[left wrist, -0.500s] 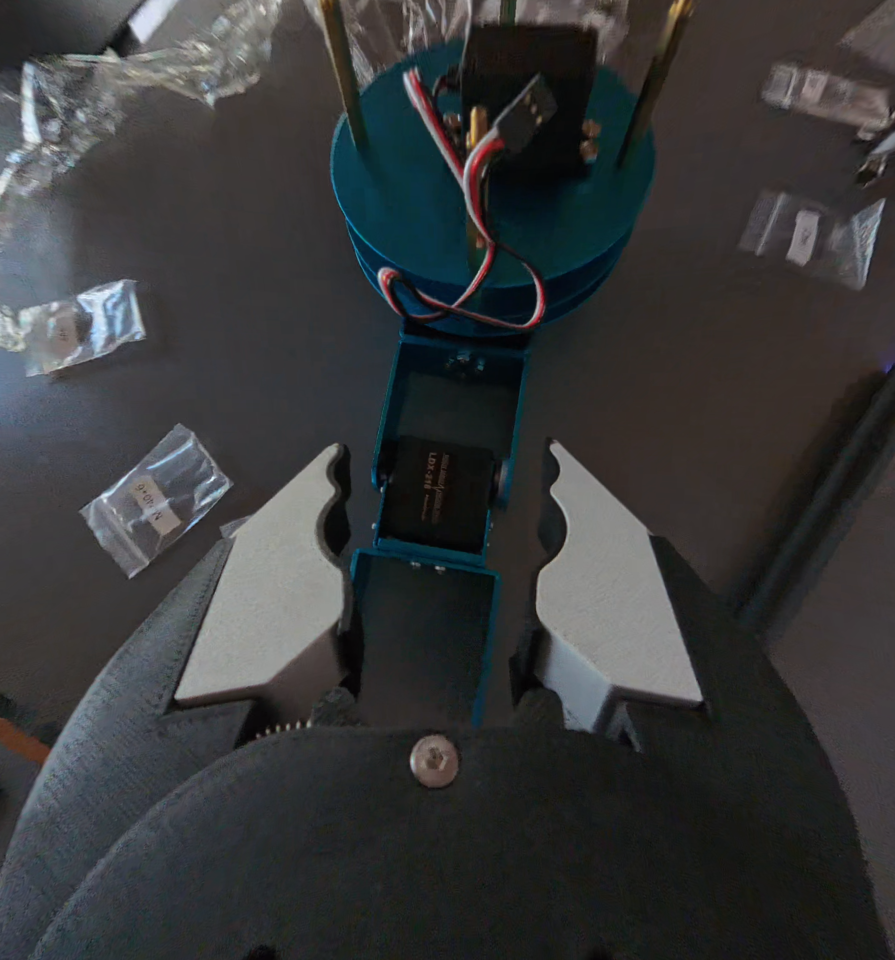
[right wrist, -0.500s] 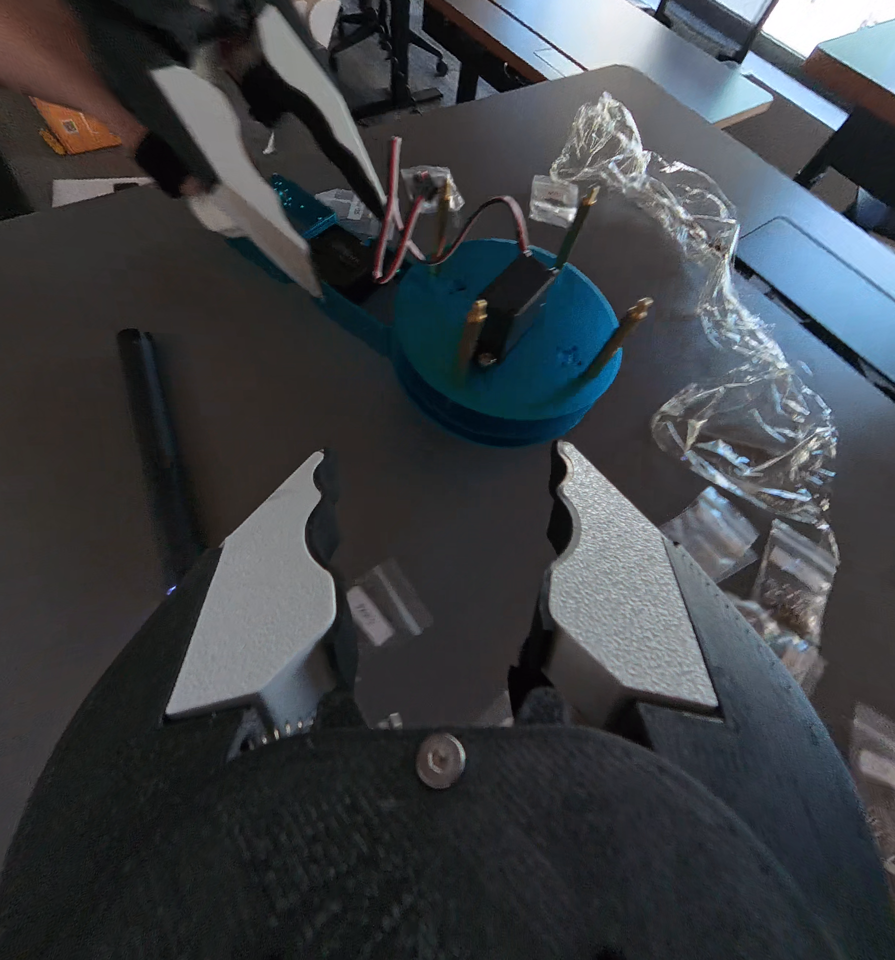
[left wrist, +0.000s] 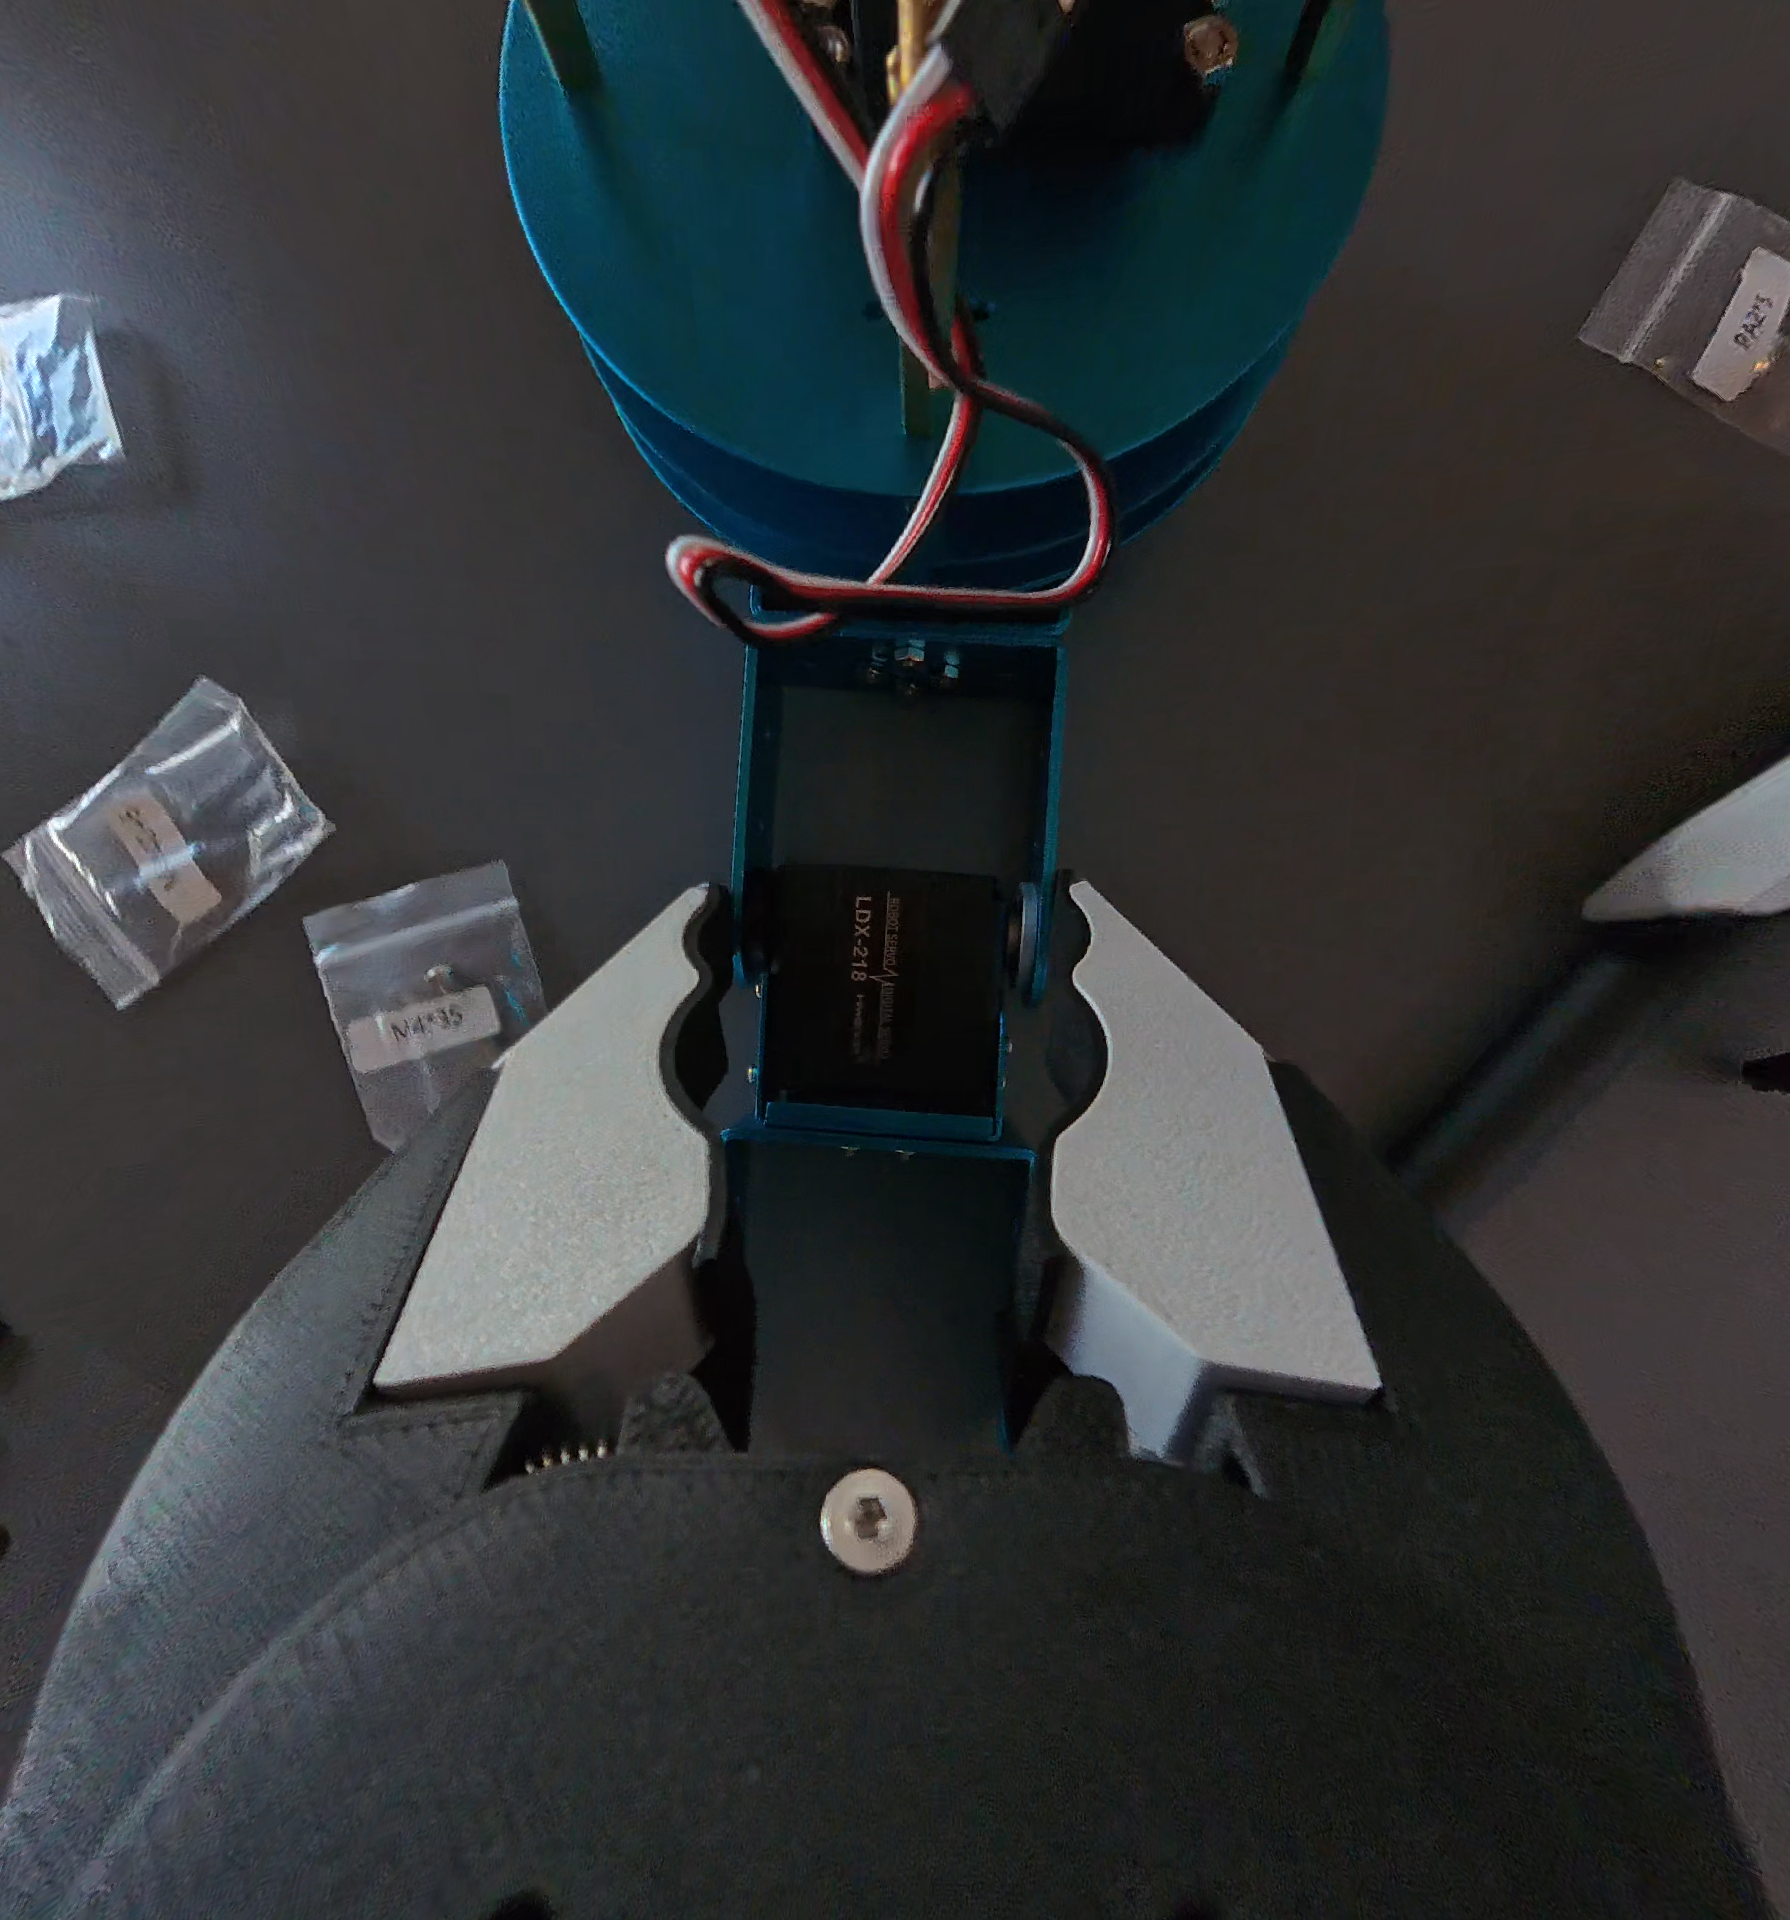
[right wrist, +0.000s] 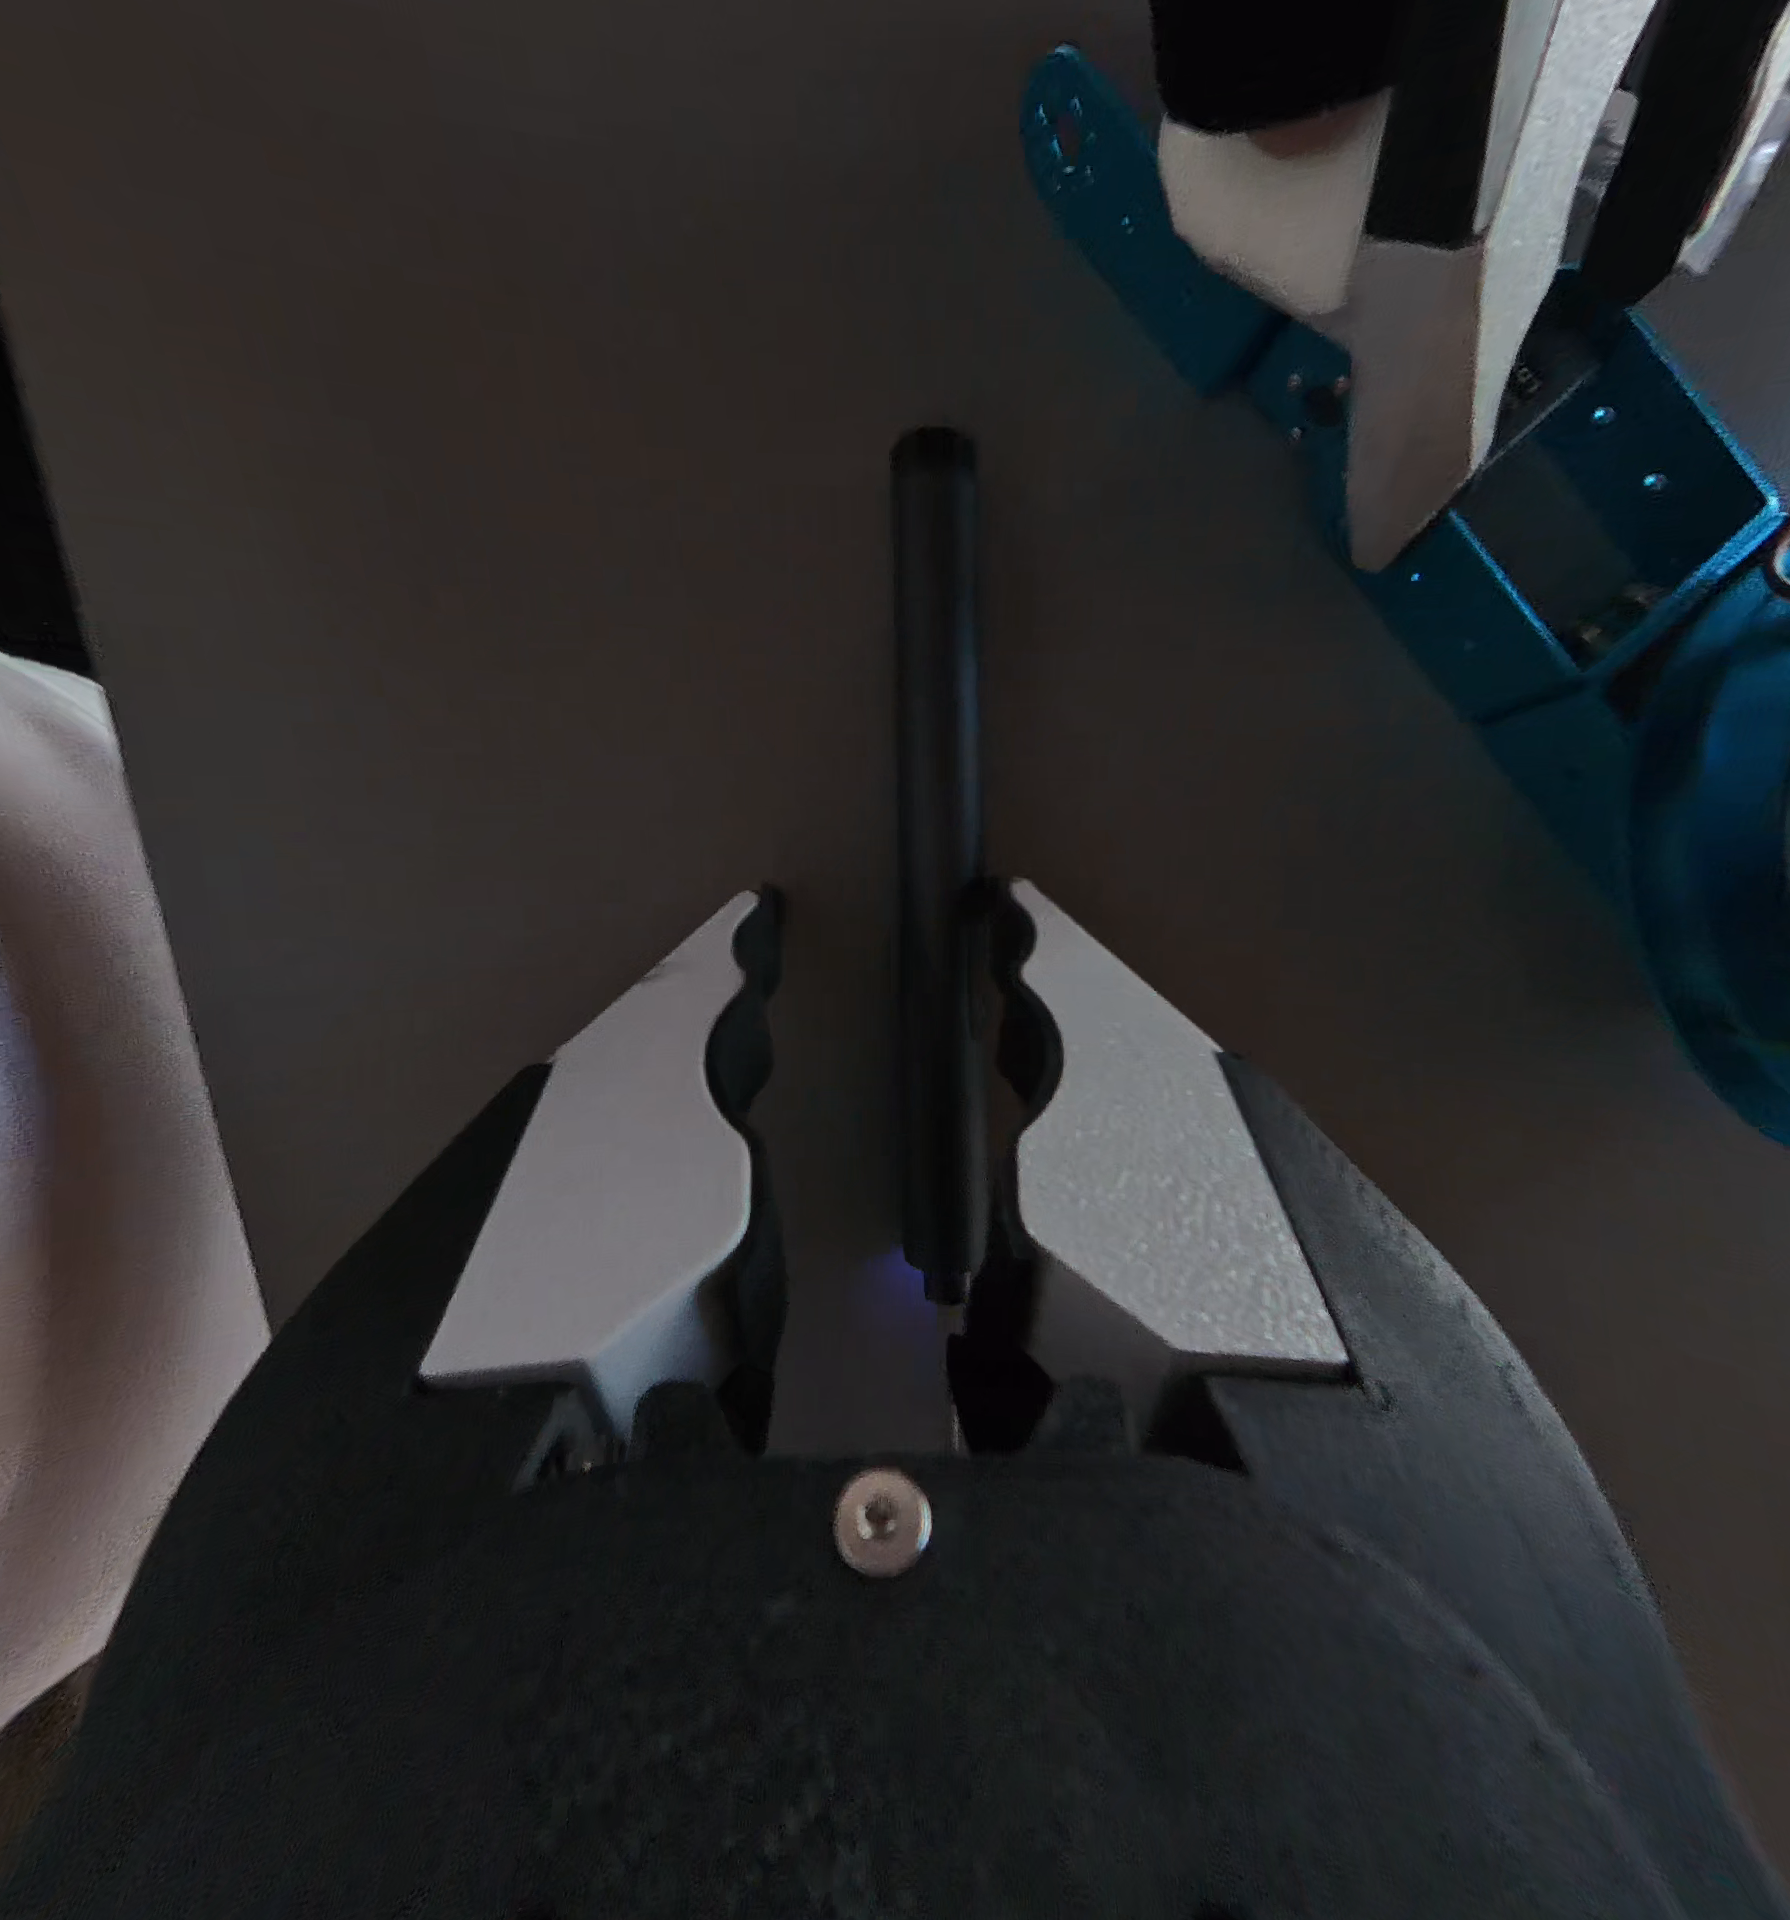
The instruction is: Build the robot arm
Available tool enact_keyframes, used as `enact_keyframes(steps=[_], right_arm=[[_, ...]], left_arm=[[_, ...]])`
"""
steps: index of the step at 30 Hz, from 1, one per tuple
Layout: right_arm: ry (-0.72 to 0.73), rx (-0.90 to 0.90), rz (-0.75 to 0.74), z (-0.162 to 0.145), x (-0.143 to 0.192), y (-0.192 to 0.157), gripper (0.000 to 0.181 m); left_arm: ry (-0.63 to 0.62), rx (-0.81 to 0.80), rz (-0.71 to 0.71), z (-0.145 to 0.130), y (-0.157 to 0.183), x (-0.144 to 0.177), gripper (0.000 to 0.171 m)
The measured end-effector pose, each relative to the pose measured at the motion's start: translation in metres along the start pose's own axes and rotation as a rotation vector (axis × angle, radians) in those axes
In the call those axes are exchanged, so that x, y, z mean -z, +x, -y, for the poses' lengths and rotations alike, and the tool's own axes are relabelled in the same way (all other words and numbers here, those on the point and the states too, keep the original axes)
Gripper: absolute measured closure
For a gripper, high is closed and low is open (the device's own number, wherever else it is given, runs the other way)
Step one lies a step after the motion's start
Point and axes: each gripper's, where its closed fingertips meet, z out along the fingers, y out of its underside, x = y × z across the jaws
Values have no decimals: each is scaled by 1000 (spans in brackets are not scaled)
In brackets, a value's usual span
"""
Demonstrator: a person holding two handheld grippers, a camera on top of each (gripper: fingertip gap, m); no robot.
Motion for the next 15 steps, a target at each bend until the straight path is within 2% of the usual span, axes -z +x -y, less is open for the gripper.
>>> enact_keyframes(steps=[1, 2, 5, 10, 15], right_arm=[[-11, 5, 7, -1, 1, 1, 147], [-25, 29, 18, -5, 2, 0, 163], [-93, 13, 139, -26, 16, -17, 163], [-112, 110, 74, -74, 50, -26, 163], [-118, 135, 84, -119, 82, -30, 164]], left_arm=[[-4, 26, 19, -2, 3, 2, 110], [-5, 55, 41, -4, 6, 3, 110], [7, 169, 120, -13, 17, 10, 110], [37, 406, 294, -33, 40, 26, 110], [28, 697, 526, -45, 69, 36, 110]])
